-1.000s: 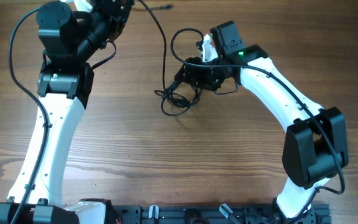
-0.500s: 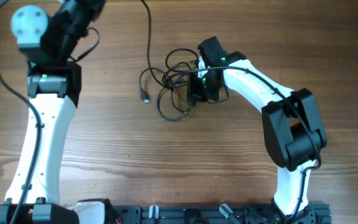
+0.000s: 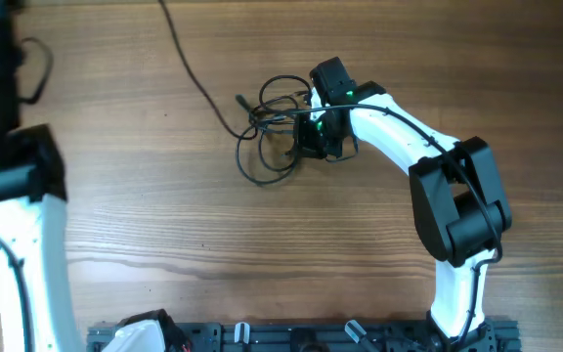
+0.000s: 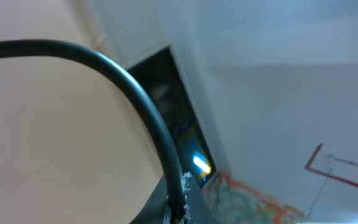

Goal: Untangle cables

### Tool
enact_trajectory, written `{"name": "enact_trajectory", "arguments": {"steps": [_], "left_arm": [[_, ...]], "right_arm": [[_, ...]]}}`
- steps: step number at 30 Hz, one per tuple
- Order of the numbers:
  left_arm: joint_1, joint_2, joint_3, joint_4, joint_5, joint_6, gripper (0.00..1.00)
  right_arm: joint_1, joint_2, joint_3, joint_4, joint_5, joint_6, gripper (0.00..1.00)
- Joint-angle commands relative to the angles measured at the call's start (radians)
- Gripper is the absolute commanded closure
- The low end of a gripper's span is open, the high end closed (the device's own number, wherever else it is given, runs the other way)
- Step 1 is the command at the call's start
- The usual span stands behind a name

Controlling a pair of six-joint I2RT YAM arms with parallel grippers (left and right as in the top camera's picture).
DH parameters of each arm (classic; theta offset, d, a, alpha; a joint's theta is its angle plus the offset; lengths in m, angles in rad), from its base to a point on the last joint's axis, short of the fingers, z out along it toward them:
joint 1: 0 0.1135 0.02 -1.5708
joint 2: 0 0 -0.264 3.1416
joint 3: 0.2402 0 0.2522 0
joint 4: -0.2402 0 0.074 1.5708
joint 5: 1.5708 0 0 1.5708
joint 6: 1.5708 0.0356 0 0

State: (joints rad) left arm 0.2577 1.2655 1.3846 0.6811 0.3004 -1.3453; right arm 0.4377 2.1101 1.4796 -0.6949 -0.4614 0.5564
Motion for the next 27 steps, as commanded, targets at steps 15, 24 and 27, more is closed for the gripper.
{"name": "enact_trajectory", "arguments": {"steps": [15, 24, 27], "left_arm": [[0.052, 0.061, 0.090, -1.386, 0.166, 0.733, 0.96], [-0.085, 0.327, 0.089, -1.597, 0.162, 1.006, 0.73], [-0.140, 0.327, 0.089, -1.615, 0.148, 1.006, 0.44]], "right_arm": [[0.002, 0.014, -0.003, 0.002, 0.020, -0.006, 0.91], [0.001, 0.001, 0.011, -0.007, -0.009, -0.102, 0.91], [0.002, -0.083, 0.029, -0.043, -0.013, -0.140, 0.73]]}}
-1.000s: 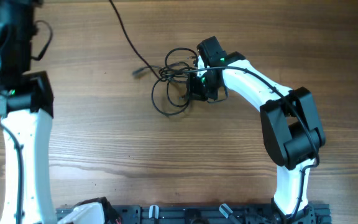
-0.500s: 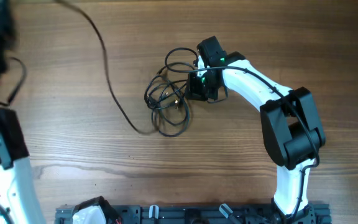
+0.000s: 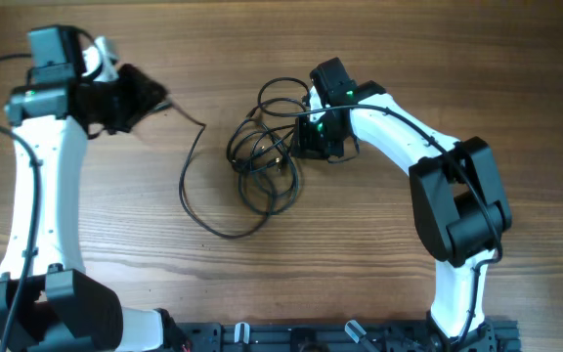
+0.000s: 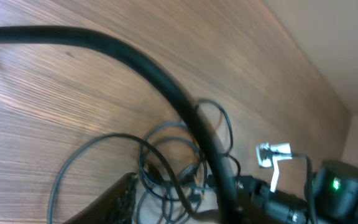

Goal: Untangle cables

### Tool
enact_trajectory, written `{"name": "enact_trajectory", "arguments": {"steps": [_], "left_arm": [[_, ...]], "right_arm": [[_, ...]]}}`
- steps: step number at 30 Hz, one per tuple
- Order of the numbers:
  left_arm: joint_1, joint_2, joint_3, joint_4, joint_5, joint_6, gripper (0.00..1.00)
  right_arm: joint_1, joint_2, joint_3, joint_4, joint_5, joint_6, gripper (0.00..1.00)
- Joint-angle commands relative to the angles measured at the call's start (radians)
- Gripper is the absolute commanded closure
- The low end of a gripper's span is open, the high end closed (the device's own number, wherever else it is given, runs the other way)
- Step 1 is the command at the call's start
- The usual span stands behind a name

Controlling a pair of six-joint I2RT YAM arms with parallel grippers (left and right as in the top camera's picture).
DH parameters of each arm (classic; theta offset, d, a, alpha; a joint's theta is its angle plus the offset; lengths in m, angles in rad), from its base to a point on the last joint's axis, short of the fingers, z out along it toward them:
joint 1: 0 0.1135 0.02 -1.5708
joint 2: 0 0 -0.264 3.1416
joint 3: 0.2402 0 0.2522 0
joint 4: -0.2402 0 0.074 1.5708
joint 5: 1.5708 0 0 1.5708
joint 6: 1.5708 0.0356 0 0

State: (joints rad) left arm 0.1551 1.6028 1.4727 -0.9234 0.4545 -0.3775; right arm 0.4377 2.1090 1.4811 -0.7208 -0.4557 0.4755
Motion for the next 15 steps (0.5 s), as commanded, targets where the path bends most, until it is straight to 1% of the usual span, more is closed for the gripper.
{"name": "enact_trajectory", "arguments": {"steps": [1, 2, 3, 4, 5, 6, 7, 9, 11, 15], "left_arm": [[-0.054, -0.010, 0.001, -0.019, -0.045, 0.038, 0.35], [-0.062, -0.010, 0.001, -0.025, -0.090, 0.039, 0.34], [-0.071, -0.010, 0.001, -0.032, -0.146, 0.039, 0.33], [-0.077, -0.010, 0.001, -0.038, -0.175, 0.058, 0.32], [-0.080, -0.009, 0.001, -0.043, -0.193, 0.088, 0.28], [-0.080, -0.009, 0.001, -0.048, -0.203, 0.087, 0.24], [-0.080, -0.009, 0.001, -0.050, -0.203, 0.086, 0.23], [-0.080, -0.009, 0.001, -0.050, -0.202, 0.086, 0.19], [-0.080, -0.009, 0.001, -0.049, -0.203, 0.086, 0.15], [-0.080, -0.009, 0.001, -0.046, -0.202, 0.086, 0.15]], "right_arm": [[0.002, -0.151, 0.027, -0.030, -0.018, -0.066, 0.54], [0.002, -0.198, 0.027, -0.042, -0.016, -0.064, 0.39], [0.002, -0.241, 0.027, -0.061, -0.016, -0.057, 0.32], [0.005, -0.261, 0.027, -0.082, -0.018, -0.056, 0.32], [0.013, -0.267, 0.027, -0.117, -0.025, -0.057, 0.33], [0.026, -0.266, 0.021, -0.146, -0.035, -0.057, 0.35], [0.047, -0.262, 0.002, -0.156, -0.039, -0.057, 0.36], [0.108, -0.253, -0.032, -0.159, -0.039, -0.053, 0.40], [0.180, -0.250, -0.082, -0.121, -0.030, 0.001, 0.44], [0.267, -0.248, -0.150, -0.080, -0.035, 0.057, 0.47]]}}
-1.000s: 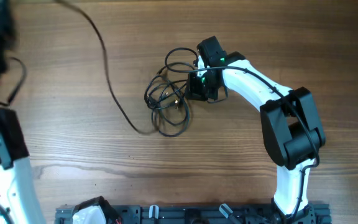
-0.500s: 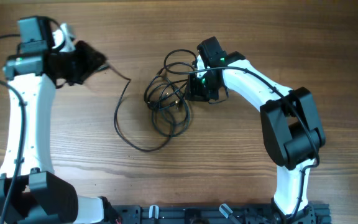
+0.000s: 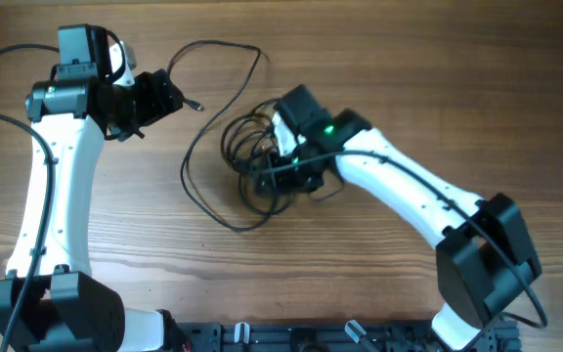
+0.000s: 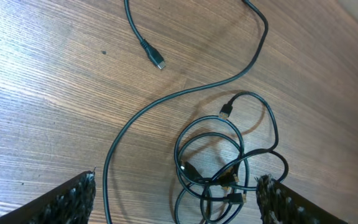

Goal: Untangle cables

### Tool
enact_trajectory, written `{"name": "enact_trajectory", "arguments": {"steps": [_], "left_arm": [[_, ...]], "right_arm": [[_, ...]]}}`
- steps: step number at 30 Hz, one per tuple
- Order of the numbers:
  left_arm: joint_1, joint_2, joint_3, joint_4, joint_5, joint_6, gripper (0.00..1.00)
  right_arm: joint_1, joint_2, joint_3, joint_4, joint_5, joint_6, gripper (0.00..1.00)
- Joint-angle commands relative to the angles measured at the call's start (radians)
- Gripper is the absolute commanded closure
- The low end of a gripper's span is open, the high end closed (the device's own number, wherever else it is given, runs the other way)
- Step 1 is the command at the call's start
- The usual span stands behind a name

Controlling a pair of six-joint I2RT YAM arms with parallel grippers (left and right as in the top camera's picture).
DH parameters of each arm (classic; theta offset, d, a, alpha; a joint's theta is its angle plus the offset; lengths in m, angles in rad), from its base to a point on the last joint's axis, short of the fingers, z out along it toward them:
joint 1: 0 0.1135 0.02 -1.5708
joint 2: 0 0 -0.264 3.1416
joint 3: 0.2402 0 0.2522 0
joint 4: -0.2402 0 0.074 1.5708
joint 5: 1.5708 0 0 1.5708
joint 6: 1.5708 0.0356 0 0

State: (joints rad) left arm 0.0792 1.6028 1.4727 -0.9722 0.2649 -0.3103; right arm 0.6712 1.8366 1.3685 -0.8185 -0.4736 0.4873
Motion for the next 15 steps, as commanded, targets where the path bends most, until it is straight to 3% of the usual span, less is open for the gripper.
{"name": "enact_trajectory", "arguments": {"steps": [1, 5, 9, 11, 14, 15], "left_arm": [[-0.005, -0.009, 0.001, 0.003, -0.013, 0.019, 0.15], [-0.005, -0.009, 0.000, 0.003, -0.013, 0.012, 0.15], [-0.005, -0.009, 0.000, 0.021, -0.013, 0.012, 0.13], [-0.005, -0.009, 0.000, 0.029, -0.012, 0.011, 0.13], [-0.002, -0.009, 0.000, 0.041, -0.014, 0.012, 0.11], [0.000, -0.008, 0.000, 0.048, -0.029, 0.012, 0.10]], "right_arm": [[0.058, 0.032, -0.049, 0.021, -0.008, 0.068, 0.47], [0.140, 0.111, -0.049, 0.068, -0.032, 0.040, 0.46], [0.153, 0.118, -0.041, 0.224, -0.096, -0.193, 0.27], [0.161, 0.119, -0.041, 0.338, -0.121, -0.402, 0.16], [0.200, 0.132, -0.041, 0.416, -0.111, -0.631, 0.17], [0.217, 0.150, -0.041, 0.432, -0.077, -0.649, 0.17]]}}
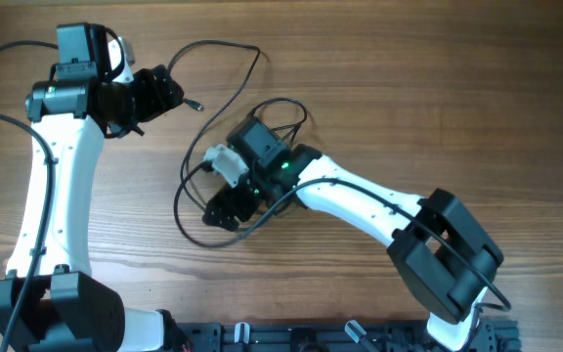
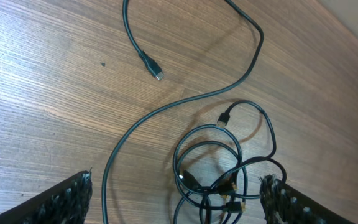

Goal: Untangle cables

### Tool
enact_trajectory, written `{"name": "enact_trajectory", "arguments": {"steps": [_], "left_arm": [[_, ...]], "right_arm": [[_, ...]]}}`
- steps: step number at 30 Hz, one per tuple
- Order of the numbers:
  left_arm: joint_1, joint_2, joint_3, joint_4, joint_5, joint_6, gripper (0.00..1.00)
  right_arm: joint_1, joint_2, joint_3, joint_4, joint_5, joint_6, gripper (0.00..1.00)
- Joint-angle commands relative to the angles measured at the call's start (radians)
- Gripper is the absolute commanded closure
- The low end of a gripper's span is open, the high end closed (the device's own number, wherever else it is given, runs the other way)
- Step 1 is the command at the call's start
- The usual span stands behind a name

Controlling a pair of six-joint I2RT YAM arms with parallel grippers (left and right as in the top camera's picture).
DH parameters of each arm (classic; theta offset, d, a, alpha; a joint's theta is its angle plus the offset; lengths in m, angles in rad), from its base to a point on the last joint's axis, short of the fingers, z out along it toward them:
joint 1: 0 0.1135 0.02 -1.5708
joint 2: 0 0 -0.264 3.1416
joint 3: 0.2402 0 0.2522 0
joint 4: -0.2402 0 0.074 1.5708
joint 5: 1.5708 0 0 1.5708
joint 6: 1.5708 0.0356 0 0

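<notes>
A knot of thin black cables (image 1: pixel 274 122) lies mid-table, partly hidden under my right arm. In the left wrist view the knot (image 2: pixel 222 174) shows several overlapping loops and plugs. One long cable (image 1: pixel 225 45) runs out of it, arcs to the upper left and ends in a free plug (image 1: pixel 195 102), which is also visible from the wrist (image 2: pixel 158 75). My left gripper (image 1: pixel 169 91) sits just left of that plug, open and empty, with its fingers (image 2: pixel 67 199) spread wide. My right gripper (image 1: pixel 225 207) is low at the knot's lower left, over a cable loop; its jaws are not readable.
The bare wooden table (image 1: pixel 457 78) stretches around the cables. A dark rail (image 1: pixel 311 337) runs along the front edge. The left arm's own supply cable loops at the far left.
My right gripper has moved from the middle of the knot to its lower left, and the loops there have shifted with it. The left gripper stays open beside the free plug.
At first my left arm was at the table's far left with a cable close in its jaws, while the right gripper was at the knot. Then the left gripper was at the upper left with slack lying out. Later it stood open, plug on the table.
</notes>
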State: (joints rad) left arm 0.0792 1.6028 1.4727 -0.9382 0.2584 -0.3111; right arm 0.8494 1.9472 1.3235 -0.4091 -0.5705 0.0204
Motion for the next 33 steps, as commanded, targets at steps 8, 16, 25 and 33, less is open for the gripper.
{"name": "enact_trajectory", "arguments": {"steps": [8, 16, 25, 33], "left_arm": [[0.070, 0.000, 0.000, 0.021, -0.024, 0.011, 0.08], [0.070, 0.000, 0.000, 0.032, -0.065, 0.012, 0.08], [0.070, 0.000, 0.000, 0.032, -0.069, 0.011, 0.08], [0.070, 0.000, 0.000, 0.032, -0.069, 0.012, 0.08]], "right_arm": [[0.064, 0.144, 0.004, 0.130, 0.031, -0.175, 0.45], [-0.020, 0.006, 0.004, 0.105, 0.031, 0.044, 0.96], [-0.386, -0.554, 0.004, 0.090, -0.082, 0.574, 0.96], [-0.676, -0.683, 0.014, 0.254, -0.172, 0.565, 0.96]]}}
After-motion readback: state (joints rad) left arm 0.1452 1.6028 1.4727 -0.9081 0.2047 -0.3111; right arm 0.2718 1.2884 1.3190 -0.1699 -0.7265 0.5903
